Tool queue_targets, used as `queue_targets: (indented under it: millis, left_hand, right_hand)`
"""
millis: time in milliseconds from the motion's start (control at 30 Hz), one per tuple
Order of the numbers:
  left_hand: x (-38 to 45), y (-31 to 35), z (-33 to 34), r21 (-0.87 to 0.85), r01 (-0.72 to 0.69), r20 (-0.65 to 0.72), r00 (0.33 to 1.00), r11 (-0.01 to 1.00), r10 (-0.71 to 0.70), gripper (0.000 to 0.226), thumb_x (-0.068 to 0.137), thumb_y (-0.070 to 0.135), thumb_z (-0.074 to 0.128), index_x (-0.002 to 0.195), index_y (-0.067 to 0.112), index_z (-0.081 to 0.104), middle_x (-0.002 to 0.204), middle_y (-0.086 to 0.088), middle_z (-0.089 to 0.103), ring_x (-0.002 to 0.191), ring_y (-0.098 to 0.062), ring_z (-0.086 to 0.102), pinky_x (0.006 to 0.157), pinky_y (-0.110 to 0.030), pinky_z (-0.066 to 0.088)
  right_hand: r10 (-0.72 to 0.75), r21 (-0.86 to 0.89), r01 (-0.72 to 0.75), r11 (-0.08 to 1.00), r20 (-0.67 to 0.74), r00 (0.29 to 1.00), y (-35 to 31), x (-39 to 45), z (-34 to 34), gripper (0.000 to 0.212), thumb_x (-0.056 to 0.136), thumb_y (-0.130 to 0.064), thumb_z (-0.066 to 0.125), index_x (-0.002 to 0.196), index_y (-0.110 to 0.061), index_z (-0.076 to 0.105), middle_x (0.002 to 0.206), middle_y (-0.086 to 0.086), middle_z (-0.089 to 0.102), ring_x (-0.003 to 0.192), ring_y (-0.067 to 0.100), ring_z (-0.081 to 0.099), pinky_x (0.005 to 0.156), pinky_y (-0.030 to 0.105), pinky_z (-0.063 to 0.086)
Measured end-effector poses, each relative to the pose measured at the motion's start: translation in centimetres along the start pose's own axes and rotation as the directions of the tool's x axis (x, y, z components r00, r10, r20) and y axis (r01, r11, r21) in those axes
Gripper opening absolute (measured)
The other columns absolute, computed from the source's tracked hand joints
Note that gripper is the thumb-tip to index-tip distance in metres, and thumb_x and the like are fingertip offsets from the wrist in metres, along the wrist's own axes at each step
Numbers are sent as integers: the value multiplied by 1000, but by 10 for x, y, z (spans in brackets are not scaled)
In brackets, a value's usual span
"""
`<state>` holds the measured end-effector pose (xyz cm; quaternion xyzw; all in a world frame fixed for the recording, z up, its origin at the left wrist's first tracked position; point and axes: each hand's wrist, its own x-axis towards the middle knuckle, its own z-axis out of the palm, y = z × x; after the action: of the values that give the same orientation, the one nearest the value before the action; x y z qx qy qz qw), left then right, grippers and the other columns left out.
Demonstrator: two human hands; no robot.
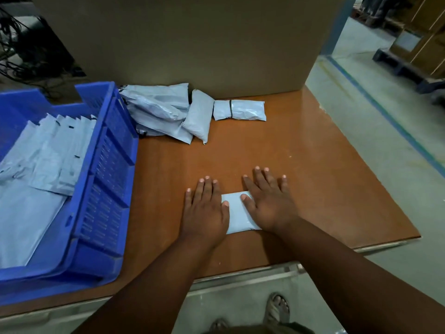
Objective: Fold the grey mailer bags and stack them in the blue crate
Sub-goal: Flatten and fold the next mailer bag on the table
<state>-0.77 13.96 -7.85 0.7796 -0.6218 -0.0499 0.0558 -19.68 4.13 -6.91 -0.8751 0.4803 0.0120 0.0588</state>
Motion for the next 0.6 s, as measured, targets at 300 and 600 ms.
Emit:
queue_targets:
  millis: [300, 600]
  left_hand:
    - [-22, -60, -4, 41, 117, -3, 993, 992, -117, 72, 103, 52, 9, 169, 24, 19, 178, -3, 11, 164, -23, 6, 129, -59, 9]
    - [-37, -8, -9, -76, -291, -187, 944, 954, 273, 64, 108, 37, 30, 166, 10, 29, 177, -8, 15, 164, -23, 9, 130, -51, 22]
  right_hand:
    - [232, -39, -231, 972, 14, 973, 55, -17, -12, 73, 100, -60, -6, 168, -34, 1, 178, 5, -4, 163, 31, -7, 126, 68, 1]
    - [-194, 84, 207, 975, -145, 970, -12, -30, -21, 64, 110, -45, 23, 168, -21, 19, 177, 3, 0, 164, 21, -3, 131, 44, -6]
